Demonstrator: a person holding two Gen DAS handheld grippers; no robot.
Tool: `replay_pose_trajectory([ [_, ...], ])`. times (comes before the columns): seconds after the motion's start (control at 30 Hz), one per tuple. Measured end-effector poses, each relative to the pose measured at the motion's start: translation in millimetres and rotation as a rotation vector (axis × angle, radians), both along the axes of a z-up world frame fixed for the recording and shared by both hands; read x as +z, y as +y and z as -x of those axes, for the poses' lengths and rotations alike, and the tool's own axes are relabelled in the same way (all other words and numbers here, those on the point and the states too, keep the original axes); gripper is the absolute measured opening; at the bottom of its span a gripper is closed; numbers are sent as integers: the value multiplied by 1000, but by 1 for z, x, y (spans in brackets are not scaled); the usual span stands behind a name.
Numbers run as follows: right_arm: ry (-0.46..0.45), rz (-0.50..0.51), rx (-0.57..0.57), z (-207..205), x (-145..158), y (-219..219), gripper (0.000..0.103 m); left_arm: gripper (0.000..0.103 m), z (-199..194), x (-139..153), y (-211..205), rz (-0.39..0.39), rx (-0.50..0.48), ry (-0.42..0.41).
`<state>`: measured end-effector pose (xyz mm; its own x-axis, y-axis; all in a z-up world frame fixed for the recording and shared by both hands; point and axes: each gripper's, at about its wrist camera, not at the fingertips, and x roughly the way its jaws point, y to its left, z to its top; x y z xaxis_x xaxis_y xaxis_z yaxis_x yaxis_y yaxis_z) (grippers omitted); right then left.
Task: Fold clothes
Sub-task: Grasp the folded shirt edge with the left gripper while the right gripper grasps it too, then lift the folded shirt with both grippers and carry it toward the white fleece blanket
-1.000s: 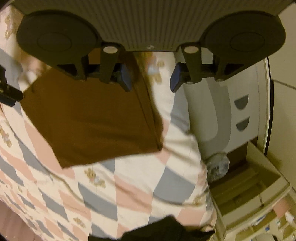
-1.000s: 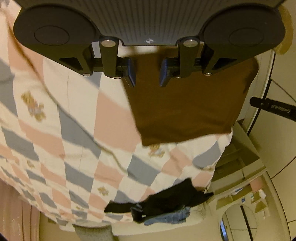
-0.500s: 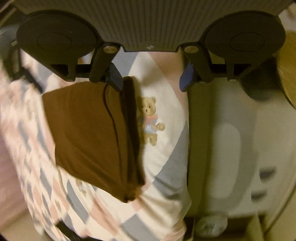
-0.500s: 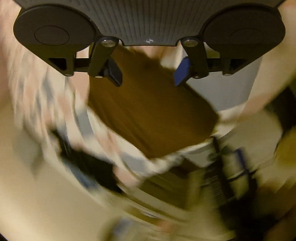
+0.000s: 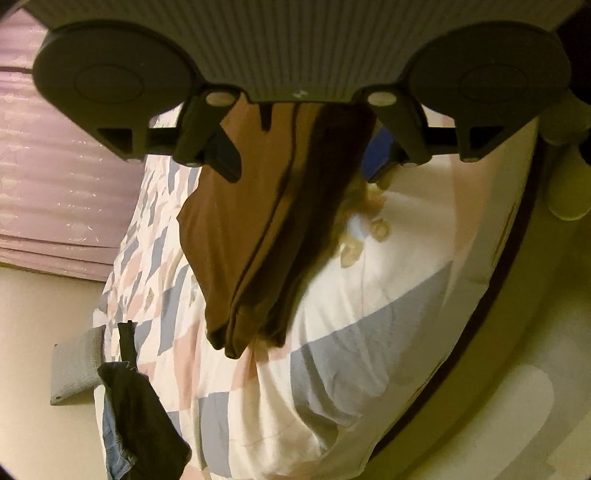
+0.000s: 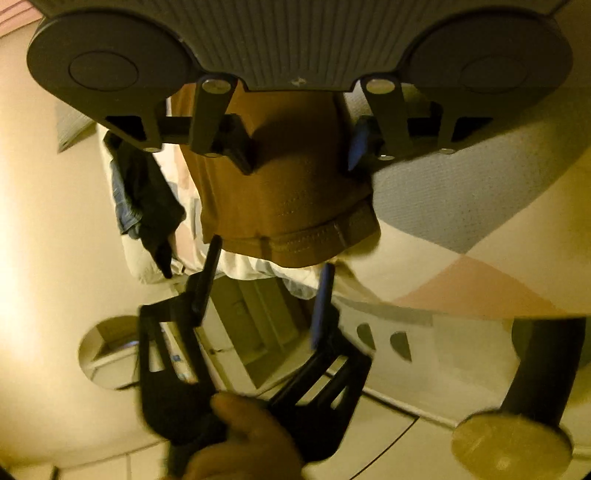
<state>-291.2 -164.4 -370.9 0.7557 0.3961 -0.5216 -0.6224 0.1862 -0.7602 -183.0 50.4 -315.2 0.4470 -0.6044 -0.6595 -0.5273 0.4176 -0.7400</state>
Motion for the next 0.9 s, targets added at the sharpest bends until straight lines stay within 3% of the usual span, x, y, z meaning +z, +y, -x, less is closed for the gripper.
replay_pose_trajectory([
  [0.17,163,-185,-85,-25,40,-15,33,77,-9,-8,-6,3,-9,13],
  [0.37,204,-237,-101,-41,58,-23,33,79,-30,-18,-17,33,-37,-11],
  [0.43,194,-258,-108,-43,62,-25,32,74,-37,-22,-21,65,-32,-28],
  [0.53,186,-275,-116,-39,67,-26,32,53,-48,-26,-26,114,-26,-78],
  [0.6,211,-253,-112,-36,65,-26,35,43,-53,-31,-29,104,-42,-88],
  [0.63,236,-229,-106,-36,63,-27,43,40,-54,-34,-30,90,-57,-89],
  [0.67,269,-222,-109,-38,65,-31,51,38,-53,-38,-28,91,-62,-88],
  [0.73,371,-260,-143,-48,76,-47,58,36,-48,-45,-23,131,-50,-93],
  [0.8,539,-395,-253,-77,96,-78,61,36,-48,-49,-20,144,-53,-98],
  [0.9,774,-655,-524,-152,118,-141,65,37,-51,-50,-21,137,-64,-108],
])
